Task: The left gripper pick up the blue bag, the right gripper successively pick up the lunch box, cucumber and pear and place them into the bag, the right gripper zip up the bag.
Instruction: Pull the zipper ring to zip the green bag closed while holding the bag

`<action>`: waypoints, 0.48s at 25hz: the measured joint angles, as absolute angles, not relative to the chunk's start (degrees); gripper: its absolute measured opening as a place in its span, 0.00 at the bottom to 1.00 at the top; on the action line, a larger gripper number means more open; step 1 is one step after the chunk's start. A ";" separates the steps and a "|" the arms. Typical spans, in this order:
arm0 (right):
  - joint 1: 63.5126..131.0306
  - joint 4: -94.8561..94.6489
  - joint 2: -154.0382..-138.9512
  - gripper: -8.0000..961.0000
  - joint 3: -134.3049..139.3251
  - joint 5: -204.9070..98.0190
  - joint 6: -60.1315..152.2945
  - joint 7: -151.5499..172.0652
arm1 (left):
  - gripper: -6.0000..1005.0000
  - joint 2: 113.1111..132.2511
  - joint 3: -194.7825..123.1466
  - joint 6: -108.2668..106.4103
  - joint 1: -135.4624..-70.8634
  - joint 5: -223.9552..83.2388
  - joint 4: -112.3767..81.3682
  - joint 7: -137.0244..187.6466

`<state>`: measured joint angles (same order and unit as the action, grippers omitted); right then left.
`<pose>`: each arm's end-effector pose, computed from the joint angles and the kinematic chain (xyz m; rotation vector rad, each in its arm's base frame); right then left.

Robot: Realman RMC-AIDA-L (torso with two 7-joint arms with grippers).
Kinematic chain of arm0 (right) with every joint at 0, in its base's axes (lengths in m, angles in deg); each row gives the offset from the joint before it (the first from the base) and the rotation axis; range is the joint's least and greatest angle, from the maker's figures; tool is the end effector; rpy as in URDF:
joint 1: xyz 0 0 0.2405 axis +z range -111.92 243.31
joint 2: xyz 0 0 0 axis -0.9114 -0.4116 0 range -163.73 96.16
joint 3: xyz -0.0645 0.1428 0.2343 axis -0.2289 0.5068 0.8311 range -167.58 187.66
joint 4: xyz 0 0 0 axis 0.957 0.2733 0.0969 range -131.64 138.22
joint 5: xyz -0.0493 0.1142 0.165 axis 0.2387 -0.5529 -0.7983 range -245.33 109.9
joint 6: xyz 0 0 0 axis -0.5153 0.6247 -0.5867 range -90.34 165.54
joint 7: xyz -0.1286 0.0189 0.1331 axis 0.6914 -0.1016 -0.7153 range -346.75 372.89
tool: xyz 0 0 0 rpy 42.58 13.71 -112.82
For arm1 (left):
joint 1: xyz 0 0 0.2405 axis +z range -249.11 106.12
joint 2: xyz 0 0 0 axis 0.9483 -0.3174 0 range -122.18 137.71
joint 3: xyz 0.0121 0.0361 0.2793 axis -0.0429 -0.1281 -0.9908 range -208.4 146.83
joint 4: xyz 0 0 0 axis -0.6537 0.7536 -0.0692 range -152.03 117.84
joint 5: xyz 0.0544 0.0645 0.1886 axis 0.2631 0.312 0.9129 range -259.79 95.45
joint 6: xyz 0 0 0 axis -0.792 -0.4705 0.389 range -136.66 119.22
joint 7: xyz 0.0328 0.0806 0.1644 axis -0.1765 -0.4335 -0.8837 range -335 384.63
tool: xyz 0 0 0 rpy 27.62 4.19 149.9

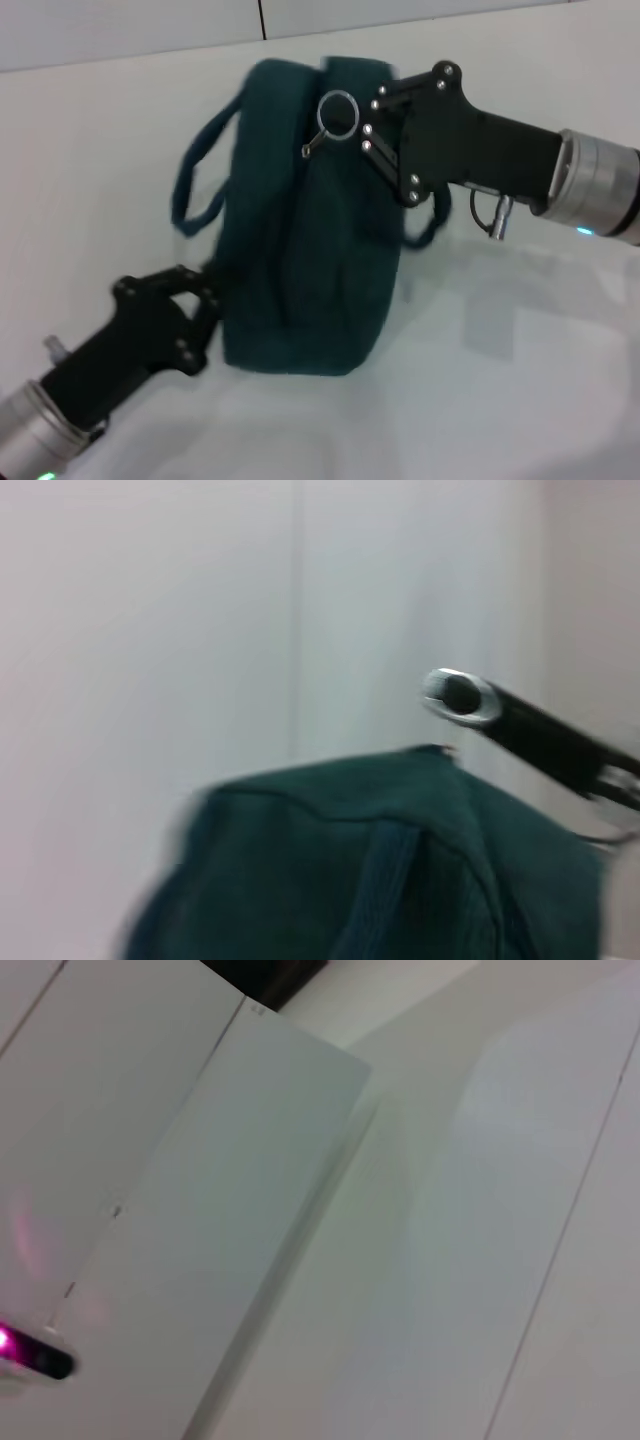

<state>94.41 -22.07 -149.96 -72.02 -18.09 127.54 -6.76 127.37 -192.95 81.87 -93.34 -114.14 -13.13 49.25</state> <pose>0.1812 0.3445 -0.0451 -2.2448 -0.4809 1.1128 -0.2680 0.2650 -0.1101 -2.3297 -0.3485 -1.0989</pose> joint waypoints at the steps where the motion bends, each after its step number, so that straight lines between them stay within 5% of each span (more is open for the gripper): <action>1: 93.99 -22.05 -149.96 0.03 -72.55 -18.09 128.14 -5.91 | 0.07 127.33 -192.94 82.48 -93.26 -115.54 -14.11 50.29; 12: 91.93 -22.43 -149.96 0.03 -78.48 -22.68 129.87 -1.36 | 0.08 127.09 -193.45 87.14 -93.23 -118.90 -18.45 57.27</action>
